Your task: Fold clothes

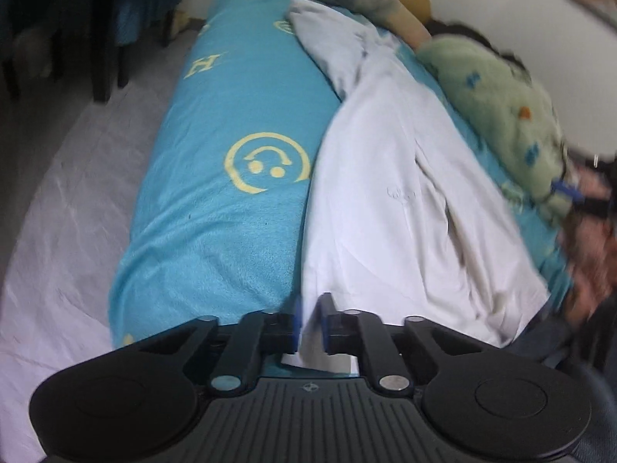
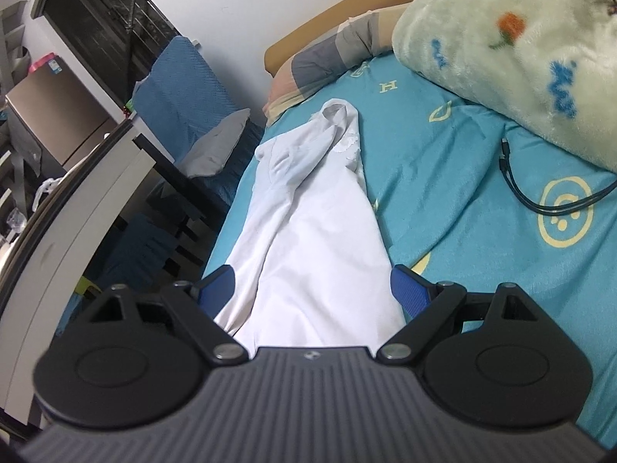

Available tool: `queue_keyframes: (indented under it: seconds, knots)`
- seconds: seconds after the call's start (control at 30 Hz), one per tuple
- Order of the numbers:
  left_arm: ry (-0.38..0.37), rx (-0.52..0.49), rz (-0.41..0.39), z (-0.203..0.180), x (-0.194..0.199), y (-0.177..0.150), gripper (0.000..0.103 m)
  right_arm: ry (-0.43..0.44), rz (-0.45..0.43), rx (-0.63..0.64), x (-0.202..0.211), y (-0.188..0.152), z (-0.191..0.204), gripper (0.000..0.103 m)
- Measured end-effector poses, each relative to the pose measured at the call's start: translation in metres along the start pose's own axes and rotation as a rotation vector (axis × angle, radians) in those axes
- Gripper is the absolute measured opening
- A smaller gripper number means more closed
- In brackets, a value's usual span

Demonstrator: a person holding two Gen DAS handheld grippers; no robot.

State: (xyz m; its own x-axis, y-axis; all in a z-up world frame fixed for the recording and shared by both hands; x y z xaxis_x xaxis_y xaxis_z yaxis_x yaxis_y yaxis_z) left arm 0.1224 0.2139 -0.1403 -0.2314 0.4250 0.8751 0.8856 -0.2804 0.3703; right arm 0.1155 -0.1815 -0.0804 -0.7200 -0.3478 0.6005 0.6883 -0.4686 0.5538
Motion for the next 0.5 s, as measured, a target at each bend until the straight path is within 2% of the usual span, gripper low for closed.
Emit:
queue_keyframes:
  seconds: [0.03,0.1,0.23,0.37,0.5]
  knots:
    - [0.031,-0.040,0.013,-0.006,0.003,0.002,0.001,-0.005,-0.005,0.004,0.001,0.001,0.000,0.089]
    - [0.066,-0.120,0.020,-0.027,0.017,0.012,0.001,-0.015,-0.014,0.011,0.003,0.002,0.000,0.089]
    - [0.151,-0.370,0.012,-0.106,0.056,0.025,0.001,-0.043,-0.027,0.011,0.007,0.002,-0.008,0.089]
    - [0.129,-0.547,0.014,-0.203,0.075,0.027,0.001,-0.029,-0.025,-0.020,0.010,0.003,-0.015,0.089]
    - [0.091,-0.578,0.031,-0.273,0.052,0.021,0.001,-0.017,-0.027,-0.024,0.014,0.002,-0.018,0.089]
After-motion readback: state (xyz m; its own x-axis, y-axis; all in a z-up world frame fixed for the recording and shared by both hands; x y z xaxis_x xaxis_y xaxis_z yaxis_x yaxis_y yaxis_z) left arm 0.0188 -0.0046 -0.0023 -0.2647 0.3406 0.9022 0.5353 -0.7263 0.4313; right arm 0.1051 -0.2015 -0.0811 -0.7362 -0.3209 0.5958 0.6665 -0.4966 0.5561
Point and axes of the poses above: each gripper's, at about its wrist camera, not at the fingertips, and x roughly against the way its jaws point, z to its left, y to its top, the point moved 10 cm from there along -x, roughly the way its jaws point, and after that the axes turned 8 degrees about z, right-handed, at the moved point
